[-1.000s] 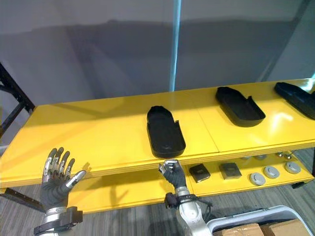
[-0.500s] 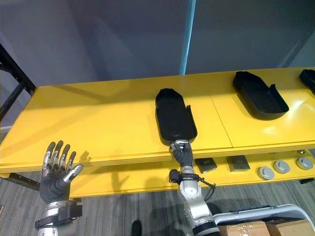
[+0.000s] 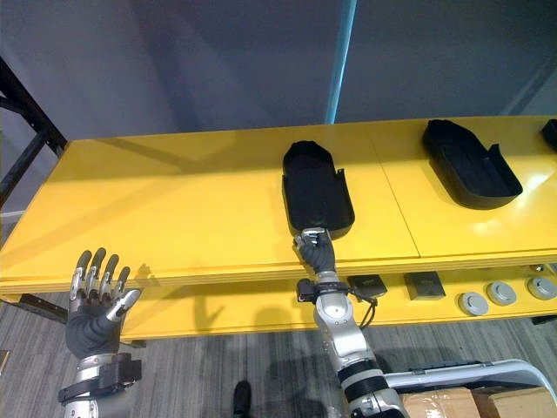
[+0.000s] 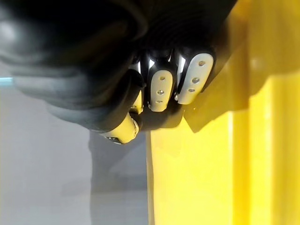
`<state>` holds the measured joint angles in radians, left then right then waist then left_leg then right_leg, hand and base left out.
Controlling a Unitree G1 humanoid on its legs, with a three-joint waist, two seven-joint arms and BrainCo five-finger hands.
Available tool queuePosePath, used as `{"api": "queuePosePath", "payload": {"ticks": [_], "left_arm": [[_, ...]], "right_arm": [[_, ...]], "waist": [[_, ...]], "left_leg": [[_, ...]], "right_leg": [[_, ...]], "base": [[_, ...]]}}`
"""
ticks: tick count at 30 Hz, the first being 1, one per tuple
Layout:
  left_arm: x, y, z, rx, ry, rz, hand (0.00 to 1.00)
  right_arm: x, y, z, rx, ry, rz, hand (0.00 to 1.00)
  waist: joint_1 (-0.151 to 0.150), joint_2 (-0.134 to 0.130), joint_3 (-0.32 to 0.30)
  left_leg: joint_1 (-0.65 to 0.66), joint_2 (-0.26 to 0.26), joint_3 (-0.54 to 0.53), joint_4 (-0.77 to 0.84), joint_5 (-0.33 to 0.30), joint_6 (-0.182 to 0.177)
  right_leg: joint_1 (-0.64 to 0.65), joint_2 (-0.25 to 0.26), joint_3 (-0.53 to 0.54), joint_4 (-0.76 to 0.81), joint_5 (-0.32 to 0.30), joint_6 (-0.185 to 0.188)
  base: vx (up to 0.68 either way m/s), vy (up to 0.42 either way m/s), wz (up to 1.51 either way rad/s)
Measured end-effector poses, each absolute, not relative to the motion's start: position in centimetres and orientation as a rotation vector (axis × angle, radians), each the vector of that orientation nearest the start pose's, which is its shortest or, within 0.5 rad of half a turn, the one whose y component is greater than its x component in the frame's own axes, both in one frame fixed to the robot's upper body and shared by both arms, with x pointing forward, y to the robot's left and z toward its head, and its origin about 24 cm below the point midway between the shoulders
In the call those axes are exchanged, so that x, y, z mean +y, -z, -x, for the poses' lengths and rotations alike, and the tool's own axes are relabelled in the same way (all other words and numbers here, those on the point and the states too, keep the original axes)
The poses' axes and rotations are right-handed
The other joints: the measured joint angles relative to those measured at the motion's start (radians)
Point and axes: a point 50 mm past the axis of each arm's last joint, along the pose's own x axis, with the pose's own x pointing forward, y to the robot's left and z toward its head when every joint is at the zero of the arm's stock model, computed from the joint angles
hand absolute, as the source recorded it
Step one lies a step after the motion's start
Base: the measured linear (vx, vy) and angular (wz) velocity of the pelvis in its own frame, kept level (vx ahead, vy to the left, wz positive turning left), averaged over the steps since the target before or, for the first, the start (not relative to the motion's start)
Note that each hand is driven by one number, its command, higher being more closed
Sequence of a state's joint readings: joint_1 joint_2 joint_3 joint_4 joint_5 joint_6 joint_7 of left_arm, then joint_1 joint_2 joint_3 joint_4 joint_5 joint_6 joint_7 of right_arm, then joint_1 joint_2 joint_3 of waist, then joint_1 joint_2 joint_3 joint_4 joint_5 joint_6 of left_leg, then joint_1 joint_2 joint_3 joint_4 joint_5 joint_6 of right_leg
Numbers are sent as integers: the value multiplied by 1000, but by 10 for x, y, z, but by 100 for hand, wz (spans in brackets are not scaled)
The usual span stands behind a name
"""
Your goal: Walk over and take plastic housings, then place them on the shelf
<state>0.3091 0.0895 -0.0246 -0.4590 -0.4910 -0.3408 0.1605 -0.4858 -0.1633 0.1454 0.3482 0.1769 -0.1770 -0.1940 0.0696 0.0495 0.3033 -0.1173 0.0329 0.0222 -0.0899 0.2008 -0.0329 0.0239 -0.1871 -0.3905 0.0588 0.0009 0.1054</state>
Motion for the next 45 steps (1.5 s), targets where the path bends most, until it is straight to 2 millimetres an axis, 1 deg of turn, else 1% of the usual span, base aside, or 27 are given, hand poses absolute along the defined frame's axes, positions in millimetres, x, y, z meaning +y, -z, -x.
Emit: {"api": "queuePosePath", "payload": {"ticks": [3,5,13,15,17,20,24,25,27,28,29,31,32,33,35,36,37,38,39,41,44,45], "left_arm": [[188,-109,-182,-464,-202,435,0],[188,-109,-182,-464,-201,445,0],[188,-109,-182,-464,-200,465,0],[188,-109,-182,-463,-201,471,0],[188,-109,-183,-465,-199,474,0],[188,-111,-184,-475,-193,476,0],[187,-112,-185,-480,-187,476,0],[187,-112,-185,-480,-184,476,0],[186,-112,-185,-481,-180,477,0],[186,-112,-185,-482,-179,479,0],[186,-111,-184,-481,-181,478,0],[185,-112,-184,-490,-180,480,0],[184,-113,-184,-499,-175,484,0],[182,-114,-184,-504,-170,487,0],[181,-114,-184,-504,-164,492,0],[178,-114,-185,-501,-159,491,0],[177,-114,-185,-502,-156,489,0],[174,-114,-188,-503,-148,494,0],[174,-114,-189,-504,-148,496,0],[173,-113,-191,-503,-168,491,0],[172,-106,-190,-467,-189,498,0],[171,-104,-189,-462,-189,497,0]], "right_arm": [[-131,-119,-343,-288,-16,15,100],[-133,-120,-344,-288,-12,20,100],[-141,-124,-350,-285,18,40,100],[-142,-126,-353,-286,25,47,100],[-144,-129,-360,-281,31,59,100],[-148,-134,-362,-290,35,76,100],[-148,-135,-362,-301,26,77,100],[-147,-135,-360,-306,23,73,100],[-145,-135,-349,-334,14,50,100],[-142,-135,-335,-369,2,18,0],[-137,-135,-320,-400,-9,-20,0],[-136,-133,-300,-428,-20,-54,0],[-138,-130,-284,-438,-31,-71,0],[-141,-128,-269,-442,-44,-89,0],[-144,-121,-253,-426,-61,-100,0],[-148,-113,-242,-397,-60,-104,0],[-151,-111,-238,-389,-49,-105,0],[-159,-106,-230,-371,-14,-107,0],[-164,-103,-227,-361,7,-109,0],[-180,-88,-211,-294,94,-137,0],[-189,-67,-191,-193,137,-149,0],[-190,-65,-189,-184,142,-148,0]], "waist": [[1,0,8],[5,0,8],[6,0,14],[6,0,18],[5,0,19],[8,1,27],[6,1,30],[6,1,30],[6,1,30],[3,0,29],[-3,-1,29],[-8,-3,27],[-23,-9,14],[-45,-20,-4],[-62,-39,-25],[-89,-58,-49],[-98,-62,-57],[-114,-65,-69],[-115,-64,-74],[-140,-61,-97],[-163,-57,-127],[-164,-55,-135]], "left_leg": [[0,-1,-3,0,1,0],[0,-1,-4,0,1,0],[0,0,-2,0,2,-1],[0,0,-2,0,2,-1],[0,1,-2,0,3,-1],[1,1,-2,0,3,-2],[1,1,-1,0,3,-2],[1,1,-1,0,3,-2],[4,2,1,0,3,-2],[11,2,5,1,3,-2],[22,2,12,0,0,-5],[38,6,32,-1,-9,-8],[43,9,44,-1,-15,-12],[47,13,54,-1,-19,-15],[62,23,82,0,-26,-20],[78,35,108,0,-34,-28],[84,39,118,1,-36,-30],[98,48,136,2,-40,-33],[106,52,148,2,-42,-34],[128,68,178,-1,-52,-43],[148,85,219,0,-72,-57],[147,87,222,4,-75,-60]], "right_leg": [[2,-1,-3,0,0,1],[3,0,-5,0,-1,1],[3,0,-5,1,-1,1],[3,-1,-5,1,-1,1],[3,-1,-5,1,-1,1],[3,-1,-5,1,-1,1],[3,-1,-5,-1,-1,1],[4,0,-5,-2,-1,1],[7,1,-4,-6,-1,2],[10,2,-3,-15,1,4],[18,3,2,-18,2,5],[23,5,22,-19,1,5],[29,7,31,-28,2,5],[29,11,41,-35,2,5],[31,18,71,-34,3,3],[32,25,97,-35,4,2],[32,28,107,-35,4,2],[33,35,125,-35,5,0],[34,39,137,-35,5,-1],[39,53,166,-43,9,-7],[33,74,213,-61,3,-9],[25,77,223,-62,4,-9]], "base": [[6,0,4],[0,0,0],[0,0,0],[0,0,0],[0,0,0],[0,0,0],[0,0,0],[0,0,0],[0,0,0],[0,0,-8],[8,-3,-13],[29,-10,-28],[44,-19,-34],[53,-19,-33],[52,-20,-48],[28,-24,-58],[24,-38,-58],[9,-32,-43],[-8,-35,-51],[-27,-27,-44],[-31,-15,-46],[-5,-6,-53]]}}
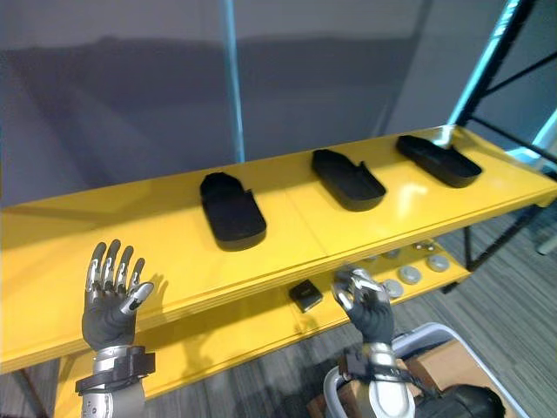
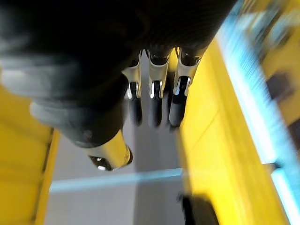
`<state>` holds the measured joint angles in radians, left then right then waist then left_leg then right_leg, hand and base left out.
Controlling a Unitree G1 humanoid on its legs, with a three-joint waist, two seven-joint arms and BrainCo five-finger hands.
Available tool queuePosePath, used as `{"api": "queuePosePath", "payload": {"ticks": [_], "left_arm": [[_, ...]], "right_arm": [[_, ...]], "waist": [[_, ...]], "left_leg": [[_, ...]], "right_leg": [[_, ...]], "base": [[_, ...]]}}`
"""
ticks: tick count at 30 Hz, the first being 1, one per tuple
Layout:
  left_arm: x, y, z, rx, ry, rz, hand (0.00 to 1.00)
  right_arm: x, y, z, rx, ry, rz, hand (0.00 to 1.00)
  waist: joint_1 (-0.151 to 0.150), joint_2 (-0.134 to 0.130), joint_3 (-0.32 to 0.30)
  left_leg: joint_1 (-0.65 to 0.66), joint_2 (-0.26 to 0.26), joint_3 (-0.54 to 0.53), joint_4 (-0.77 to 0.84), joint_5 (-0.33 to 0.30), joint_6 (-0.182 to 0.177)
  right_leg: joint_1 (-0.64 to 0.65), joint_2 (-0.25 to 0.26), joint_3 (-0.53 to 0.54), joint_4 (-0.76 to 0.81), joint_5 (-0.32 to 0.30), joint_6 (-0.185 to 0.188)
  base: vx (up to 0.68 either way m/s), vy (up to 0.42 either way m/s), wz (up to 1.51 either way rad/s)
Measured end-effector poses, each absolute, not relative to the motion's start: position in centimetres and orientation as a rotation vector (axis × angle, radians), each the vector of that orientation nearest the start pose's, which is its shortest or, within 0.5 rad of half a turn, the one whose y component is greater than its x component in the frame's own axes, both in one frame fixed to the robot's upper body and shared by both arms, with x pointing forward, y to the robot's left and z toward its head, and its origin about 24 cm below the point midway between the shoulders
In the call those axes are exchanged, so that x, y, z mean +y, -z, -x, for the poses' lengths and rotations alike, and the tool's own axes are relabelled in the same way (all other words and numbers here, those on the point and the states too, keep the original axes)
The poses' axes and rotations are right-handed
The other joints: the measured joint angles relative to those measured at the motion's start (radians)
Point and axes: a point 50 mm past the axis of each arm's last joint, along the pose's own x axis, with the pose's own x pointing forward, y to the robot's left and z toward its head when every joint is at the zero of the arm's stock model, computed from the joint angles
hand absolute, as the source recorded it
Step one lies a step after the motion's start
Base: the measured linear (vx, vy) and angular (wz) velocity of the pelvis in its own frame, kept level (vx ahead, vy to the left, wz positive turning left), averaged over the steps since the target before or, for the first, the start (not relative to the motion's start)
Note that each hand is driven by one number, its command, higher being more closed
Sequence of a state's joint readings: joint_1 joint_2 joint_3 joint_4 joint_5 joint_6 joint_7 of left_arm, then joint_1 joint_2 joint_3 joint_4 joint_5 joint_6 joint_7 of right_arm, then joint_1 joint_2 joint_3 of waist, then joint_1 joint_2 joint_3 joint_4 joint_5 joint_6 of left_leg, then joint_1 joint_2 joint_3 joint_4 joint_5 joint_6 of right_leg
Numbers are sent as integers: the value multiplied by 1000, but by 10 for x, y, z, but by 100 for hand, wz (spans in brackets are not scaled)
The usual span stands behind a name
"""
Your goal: Walk over and take plastic housings, then place them on the shelf
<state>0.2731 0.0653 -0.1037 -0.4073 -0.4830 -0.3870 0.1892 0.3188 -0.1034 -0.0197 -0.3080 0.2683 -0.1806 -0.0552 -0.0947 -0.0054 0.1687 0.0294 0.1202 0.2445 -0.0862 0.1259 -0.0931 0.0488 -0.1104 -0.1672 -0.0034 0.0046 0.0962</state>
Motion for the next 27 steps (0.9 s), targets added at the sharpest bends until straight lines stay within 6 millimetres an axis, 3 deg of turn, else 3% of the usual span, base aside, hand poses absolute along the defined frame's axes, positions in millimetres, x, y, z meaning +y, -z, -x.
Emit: {"api": "queuePosePath", "payload": {"ticks": [1,2,3,4,7,10,12,13,14,15,17,18,19,20,21,23,25,27], "left_arm": [[171,-103,-189,-456,-190,489,0],[173,-101,-189,-452,-198,485,0],[174,-101,-188,-453,-206,482,0],[175,-101,-187,-466,-211,471,0],[171,-109,-192,-516,-173,481,0],[159,-111,-207,-511,-124,468,0],[156,-112,-217,-506,-137,432,0],[156,-114,-220,-513,-136,423,0],[159,-117,-223,-529,-142,416,0],[159,-117,-223,-526,-144,416,0],[161,-113,-220,-508,-148,412,0],[163,-106,-215,-479,-158,421,0],[164,-102,-212,-461,-166,421,0],[165,-96,-208,-433,-178,418,0],[164,-93,-206,-421,-187,426,0],[157,-92,-204,-416,-197,483,0],[157,-94,-206,-428,-214,483,0],[159,-95,-212,-435,-237,468,0]], "right_arm": [[-190,-65,-189,-181,144,-142,0],[-191,-68,-192,-194,143,-127,0],[-192,-70,-196,-205,140,-112,0],[-197,-73,-202,-218,153,-88,0],[-217,-70,-202,-197,290,-82,0],[-238,-56,-180,-133,407,-93,0],[-244,-53,-175,-126,411,-101,0],[-244,-52,-177,-126,403,-102,0],[-237,-49,-184,-120,370,-117,0],[-233,-47,-187,-113,354,-124,0],[-219,-37,-193,-74,318,-155,0],[-210,-29,-194,-39,298,-165,0],[-205,-25,-195,-23,285,-167,0],[-196,-18,-195,9,264,-158,0],[-195,-16,-195,25,256,-145,0],[-195,-14,-195,39,228,-90,0],[-197,-15,-195,44,196,-62,0],[-201,-13,-194,72,155,-33,0]], "waist": [[3,-1,-8],[26,-5,-9],[43,-3,-11],[59,8,-19],[47,19,-24],[-4,16,-11],[-24,21,4],[-27,24,7],[-16,37,13],[-8,44,16],[18,43,15],[30,35,10],[32,29,8],[47,18,6],[58,27,4],[69,50,3],[49,61,4],[26,62,1]], "left_leg": [[-4,-1,-9,20,-20,-18],[-13,-26,-90,78,-85,-40],[-19,-44,-142,114,-121,-35],[-37,-63,-196,188,-176,5],[-68,-54,-206,318,-260,30],[-35,-38,-77,344,-299,46],[-2,-19,15,341,-303,59],[1,-5,51,343,-305,62],[0,45,108,347,-302,56],[0,67,124,351,-298,51],[-3,137,157,369,-284,25],[-2,161,174,373,-270,2],[-3,170,180,374,-263,-11],[-4,189,192,373,-249,-35],[-6,203,193,365,-240,-35],[1,254,205,353,-205,8],[13,304,223,370,-186,11],[10,333,224,379,-141,71]], "right_leg": [[-17,4,38,4,3,-4],[-41,8,103,18,10,-12],[-55,14,145,24,13,-15],[-76,29,217,26,25,-13],[-124,58,344,43,68,-11],[-155,69,397,84,86,0],[-154,56,331,72,109,-19],[-180,34,250,122,90,-26],[-230,2,140,262,30,-56],[-237,-15,107,316,10,-65],[-234,-111,21,481,-20,-101],[-220,-172,-3,553,-17,-106],[-207,-199,-13,561,-7,-107],[-187,-190,-20,521,-37,-57],[-188,-180,-46,509,-59,-42],[-173,-106,-70,401,-106,11],[-128,-38,-65,277,-110,2],[-112,15,-34,197,-65,-25]], "base": [[8,16,-92],[17,23,-123],[23,44,-169],[27,66,-161],[29,101,-138],[-7,103,-117],[-107,57,-129],[-138,18,-157],[-87,-17,-111],[-50,-90,-105],[-28,-215,-74],[17,-331,-59],[48,-387,-62],[52,-423,-56],[51,-449,-90],[22,-426,-105],[-36,-348,-88],[-67,-276,-66]]}}
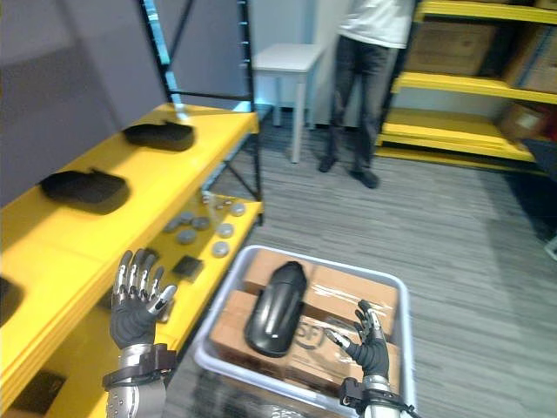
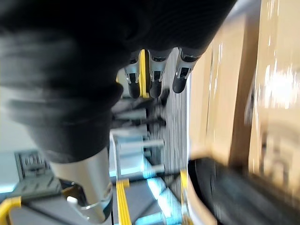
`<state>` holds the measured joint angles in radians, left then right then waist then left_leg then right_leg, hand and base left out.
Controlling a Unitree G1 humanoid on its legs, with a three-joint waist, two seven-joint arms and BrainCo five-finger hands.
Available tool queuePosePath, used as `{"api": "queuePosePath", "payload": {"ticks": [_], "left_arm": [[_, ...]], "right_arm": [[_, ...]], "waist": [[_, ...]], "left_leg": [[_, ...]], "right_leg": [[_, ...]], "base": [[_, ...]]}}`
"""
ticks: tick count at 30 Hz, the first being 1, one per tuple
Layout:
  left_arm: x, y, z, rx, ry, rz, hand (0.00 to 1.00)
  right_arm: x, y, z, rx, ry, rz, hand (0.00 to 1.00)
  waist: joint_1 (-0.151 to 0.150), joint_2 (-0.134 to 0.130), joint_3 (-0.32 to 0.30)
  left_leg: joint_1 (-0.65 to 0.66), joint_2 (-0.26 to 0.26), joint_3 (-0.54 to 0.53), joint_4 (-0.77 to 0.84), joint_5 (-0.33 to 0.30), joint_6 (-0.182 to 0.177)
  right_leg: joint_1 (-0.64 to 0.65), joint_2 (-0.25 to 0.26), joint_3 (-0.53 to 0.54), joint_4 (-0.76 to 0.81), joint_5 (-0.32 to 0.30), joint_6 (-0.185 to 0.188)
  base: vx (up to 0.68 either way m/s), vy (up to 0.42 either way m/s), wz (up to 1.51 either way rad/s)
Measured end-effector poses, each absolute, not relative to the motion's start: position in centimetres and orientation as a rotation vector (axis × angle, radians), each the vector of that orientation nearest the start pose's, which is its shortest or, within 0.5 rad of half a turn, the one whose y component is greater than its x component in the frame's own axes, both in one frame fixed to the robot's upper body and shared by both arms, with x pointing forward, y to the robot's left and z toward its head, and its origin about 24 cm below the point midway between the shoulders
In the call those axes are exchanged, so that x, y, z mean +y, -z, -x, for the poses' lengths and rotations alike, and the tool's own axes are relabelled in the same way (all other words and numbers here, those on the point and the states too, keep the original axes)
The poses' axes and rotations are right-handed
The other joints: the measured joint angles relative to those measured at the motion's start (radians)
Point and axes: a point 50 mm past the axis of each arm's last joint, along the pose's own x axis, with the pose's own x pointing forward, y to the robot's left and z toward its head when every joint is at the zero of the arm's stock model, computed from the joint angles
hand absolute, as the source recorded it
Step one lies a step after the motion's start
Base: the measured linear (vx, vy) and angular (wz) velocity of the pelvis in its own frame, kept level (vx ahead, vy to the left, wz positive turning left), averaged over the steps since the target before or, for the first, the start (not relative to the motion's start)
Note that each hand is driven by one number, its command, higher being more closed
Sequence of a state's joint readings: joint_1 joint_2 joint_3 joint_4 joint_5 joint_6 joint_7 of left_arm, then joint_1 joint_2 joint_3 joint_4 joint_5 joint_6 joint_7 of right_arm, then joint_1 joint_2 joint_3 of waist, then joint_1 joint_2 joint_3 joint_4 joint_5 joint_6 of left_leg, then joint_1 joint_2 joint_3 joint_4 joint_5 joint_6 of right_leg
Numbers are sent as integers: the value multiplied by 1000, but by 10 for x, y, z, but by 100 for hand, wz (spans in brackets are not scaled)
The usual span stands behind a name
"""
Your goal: Walk over and take plastic housings, then place them on the shelf
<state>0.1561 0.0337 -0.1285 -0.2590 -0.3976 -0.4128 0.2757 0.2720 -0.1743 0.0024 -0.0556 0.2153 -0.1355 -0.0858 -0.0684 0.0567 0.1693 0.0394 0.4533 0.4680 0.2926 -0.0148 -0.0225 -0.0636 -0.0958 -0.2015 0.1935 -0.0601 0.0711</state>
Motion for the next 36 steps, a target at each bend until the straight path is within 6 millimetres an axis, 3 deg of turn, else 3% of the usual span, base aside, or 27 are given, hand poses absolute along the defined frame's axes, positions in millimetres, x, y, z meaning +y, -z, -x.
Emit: {"api": "queuePosePath", "payload": {"ticks": [2,3,4,5,7,8,10,14,16,18,20,23,26,32,36], "left_arm": [[167,-90,-216,-414,-288,441,0],[168,-87,-216,-399,-303,434,0],[169,-80,-217,-360,-326,408,0],[170,-70,-217,-309,-345,386,0],[170,-51,-217,-208,-364,336,0],[173,-37,-216,-141,-383,314,0],[176,-20,-213,-54,-399,274,0],[180,6,-204,84,-363,202,0],[177,8,-210,98,-292,170,0],[177,13,-212,120,-260,135,0],[179,18,-213,144,-249,118,0],[167,24,-219,177,-199,160,0],[156,39,-217,242,-155,201,0],[144,62,-212,342,-122,263,0],[137,70,-208,380,-102,274,0]], "right_arm": [[-202,-13,-195,96,122,-12,0],[-202,-12,-196,106,119,-6,0],[-201,-10,-197,117,114,11,0],[-200,-8,-203,125,112,11,0],[-198,1,-209,162,121,22,0],[-197,5,-212,182,132,23,0],[-194,11,-215,208,147,29,0],[-199,32,-226,295,260,80,0],[-210,18,-255,243,343,111,0],[-217,-8,-288,158,402,129,0],[-217,-54,-327,18,430,144,0],[-230,-103,-355,-100,517,182,0],[-241,-131,-368,-137,591,239,0],[-263,-149,-379,-59,622,406,0],[-264,-140,-381,36,557,501,0]], "waist": [[-2,-1,0],[0,-5,3],[9,-6,4],[20,-6,4],[23,4,-1],[28,3,-1],[32,3,4],[66,2,33],[90,1,93],[113,2,134],[120,5,192],[140,17,242],[147,34,257],[172,82,286],[189,99,300]], "left_leg": [[-22,10,-3,42,47,27],[-31,9,-9,58,39,25],[-41,-28,-57,61,-24,-56],[-53,-80,-101,46,-71,-72],[-34,-121,-117,-5,-99,-36],[-22,-132,-117,-38,-111,-54],[-26,-153,-124,-59,-118,-77],[-56,-232,-195,-68,-115,-82],[-100,-271,-229,-61,-108,-84],[-152,-296,-241,-55,-95,-74],[-202,-310,-258,-46,-78,-67],[-259,-311,-283,-29,-66,-64],[-302,-312,-292,-6,-66,-63],[-361,-311,-303,29,-68,-60],[-374,-311,-306,48,-70,-57]], "right_leg": [[18,23,42,-107,61,-22],[28,24,58,-143,80,-27],[35,18,84,-197,115,-30],[34,18,108,-225,143,-25],[39,24,104,-237,162,-6],[38,22,98,-251,171,7],[48,1,69,-277,190,24],[62,-78,-19,-277,206,53],[46,-119,-53,-277,224,71],[5,-143,-60,-277,246,75],[-27,-155,-75,-277,265,73],[-58,-155,-96,-276,279,69],[-84,-158,-103,-274,285,70],[-147,-165,-110,-226,285,70],[-171,-172,-112,-187,274,62]], "base": [[-37,-175,-66],[-26,-87,-73],[-13,44,-68],[-10,91,-66],[3,108,-22],[-8,135,11],[-31,145,28],[-55,164,54],[-144,168,53],[-167,121,25],[-137,62,25],[-78,7,25],[-12,35,8],[-23,44,2],[-57,45,-1]]}}
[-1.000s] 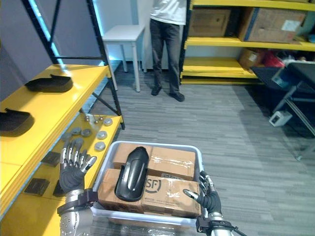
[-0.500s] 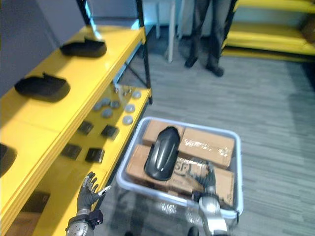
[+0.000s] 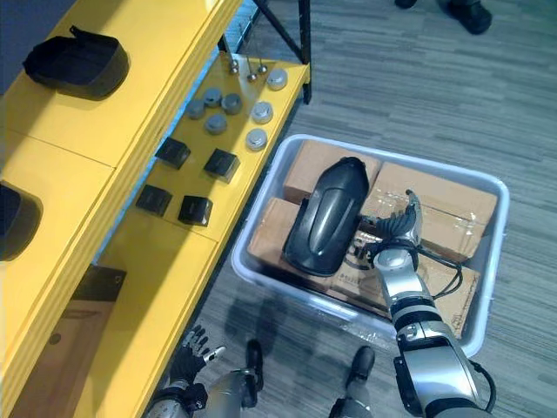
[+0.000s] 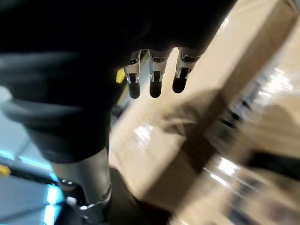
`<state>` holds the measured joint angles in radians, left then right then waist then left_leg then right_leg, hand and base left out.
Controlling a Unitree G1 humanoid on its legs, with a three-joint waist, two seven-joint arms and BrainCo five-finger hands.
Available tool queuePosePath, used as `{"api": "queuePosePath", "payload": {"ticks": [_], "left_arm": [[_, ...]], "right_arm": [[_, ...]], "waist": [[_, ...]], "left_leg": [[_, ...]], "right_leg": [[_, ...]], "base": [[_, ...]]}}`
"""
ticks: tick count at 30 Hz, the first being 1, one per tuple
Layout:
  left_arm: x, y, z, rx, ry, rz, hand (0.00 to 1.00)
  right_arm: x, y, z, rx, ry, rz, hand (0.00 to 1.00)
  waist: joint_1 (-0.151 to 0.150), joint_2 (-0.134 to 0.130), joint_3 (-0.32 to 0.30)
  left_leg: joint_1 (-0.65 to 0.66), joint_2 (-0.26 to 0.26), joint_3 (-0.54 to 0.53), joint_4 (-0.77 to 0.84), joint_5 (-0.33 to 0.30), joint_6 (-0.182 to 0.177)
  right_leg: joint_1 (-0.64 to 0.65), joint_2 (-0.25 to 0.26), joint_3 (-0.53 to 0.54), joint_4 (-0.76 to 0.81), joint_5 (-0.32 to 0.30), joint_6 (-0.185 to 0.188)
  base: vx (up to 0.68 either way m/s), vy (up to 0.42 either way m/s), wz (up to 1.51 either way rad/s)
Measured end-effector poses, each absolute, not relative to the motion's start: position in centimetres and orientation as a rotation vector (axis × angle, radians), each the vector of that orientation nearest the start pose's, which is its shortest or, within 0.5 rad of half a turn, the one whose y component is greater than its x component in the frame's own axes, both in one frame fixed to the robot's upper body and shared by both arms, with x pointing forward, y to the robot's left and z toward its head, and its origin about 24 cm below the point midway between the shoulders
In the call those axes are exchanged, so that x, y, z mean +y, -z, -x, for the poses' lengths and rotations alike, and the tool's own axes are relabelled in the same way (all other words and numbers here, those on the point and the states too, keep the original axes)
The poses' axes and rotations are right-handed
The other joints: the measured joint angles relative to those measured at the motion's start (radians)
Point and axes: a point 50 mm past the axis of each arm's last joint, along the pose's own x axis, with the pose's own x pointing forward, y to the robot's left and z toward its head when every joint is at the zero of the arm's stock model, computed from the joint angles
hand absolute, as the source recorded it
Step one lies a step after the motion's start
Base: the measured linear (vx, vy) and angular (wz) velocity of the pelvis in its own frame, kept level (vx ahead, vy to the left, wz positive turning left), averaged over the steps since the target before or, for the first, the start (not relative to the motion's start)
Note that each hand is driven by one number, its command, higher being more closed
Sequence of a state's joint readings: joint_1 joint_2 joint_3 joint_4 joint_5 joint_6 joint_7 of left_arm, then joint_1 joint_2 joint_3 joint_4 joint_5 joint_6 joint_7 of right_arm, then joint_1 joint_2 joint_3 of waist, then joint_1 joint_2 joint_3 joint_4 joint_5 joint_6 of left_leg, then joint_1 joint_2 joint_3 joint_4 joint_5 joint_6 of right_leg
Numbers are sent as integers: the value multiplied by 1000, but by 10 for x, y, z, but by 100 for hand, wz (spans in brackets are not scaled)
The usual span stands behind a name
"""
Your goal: Walk over and take plastic housings, then place them on the shelf
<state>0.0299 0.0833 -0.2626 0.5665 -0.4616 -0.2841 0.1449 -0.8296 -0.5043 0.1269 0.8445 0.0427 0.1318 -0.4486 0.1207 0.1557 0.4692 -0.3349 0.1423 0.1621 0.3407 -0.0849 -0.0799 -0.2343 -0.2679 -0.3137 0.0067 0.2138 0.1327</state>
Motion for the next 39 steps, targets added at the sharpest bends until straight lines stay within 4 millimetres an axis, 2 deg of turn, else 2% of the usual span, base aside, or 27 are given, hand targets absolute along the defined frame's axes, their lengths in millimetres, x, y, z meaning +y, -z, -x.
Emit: {"api": "queuePosePath", "payload": {"ticks": [7,8,12,17,21,25,27,29,30,32,35,39], "left_arm": [[135,82,-201,438,-98,286,0],[136,84,-200,447,-100,288,0],[135,86,-198,460,-98,288,0],[134,83,-202,447,-94,288,0],[133,82,-202,436,-83,285,0],[127,75,-206,386,-55,293,0],[122,61,-212,315,-26,312,0],[112,34,-222,195,27,347,0],[111,27,-224,165,36,357,0],[109,-2,-232,47,67,379,0],[110,-29,-242,-51,99,359,0],[108,-57,-254,-129,120,352,0]], "right_arm": [[-264,-139,-381,64,473,581,0],[-261,-139,-380,56,451,584,100],[-247,-133,-375,56,366,663,100],[-234,-119,-376,166,319,760,100],[-248,-107,-376,280,388,813,100],[-257,-129,-383,252,449,831,100],[-261,-145,-387,213,481,838,100],[-271,-164,-388,146,522,878,100],[-272,-169,-388,125,528,895,100],[-271,-189,-390,33,530,957,100],[-263,-207,-389,-89,504,1019,100],[-247,-208,-384,-188,432,1094,100]], "waist": [[-5,0,0],[-6,-1,1],[-9,-4,2],[-10,-6,4],[0,-11,7],[0,-13,7],[0,-13,8],[-3,-14,8],[-3,-15,7],[-12,-15,8],[-30,-17,8],[-53,-30,10]], "left_leg": [[-18,-1,-14,8,2,2],[-18,-1,-15,8,4,2],[-9,-1,-9,-4,10,3],[16,-1,-1,-40,32,0],[38,-6,-2,-67,47,0],[54,-11,-6,-107,74,-3],[64,-16,-10,-134,92,-4],[79,-22,-25,-164,111,-5],[81,-22,-25,-167,114,-5],[85,-24,-25,-174,118,-6],[96,-24,-25,-199,133,-7],[123,-20,-23,-214,137,-7]], "right_leg": [[-31,-11,-4,62,-25,-4],[-31,-11,-5,63,-25,-4],[-30,-11,-2,63,-25,-4],[-26,-9,0,64,-27,-7],[-24,-18,-1,90,-43,-8],[-23,-19,-6,92,-44,-9],[-22,-21,-13,92,-44,-9],[-8,-25,-31,92,-45,-9],[-6,-25,-32,92,-45,-9],[-6,-26,-32,92,-45,-9],[-4,-26,-34,91,-44,-9],[17,-23,-37,88,-45,-10]], "base": [[-42,19,5],[0,0,0],[19,1,-2],[41,-10,-2],[25,4,4],[4,-8,6],[-4,-11,12],[6,-9,20],[8,0,9],[0,0,0],[29,0,2],[50,6,-1]]}}
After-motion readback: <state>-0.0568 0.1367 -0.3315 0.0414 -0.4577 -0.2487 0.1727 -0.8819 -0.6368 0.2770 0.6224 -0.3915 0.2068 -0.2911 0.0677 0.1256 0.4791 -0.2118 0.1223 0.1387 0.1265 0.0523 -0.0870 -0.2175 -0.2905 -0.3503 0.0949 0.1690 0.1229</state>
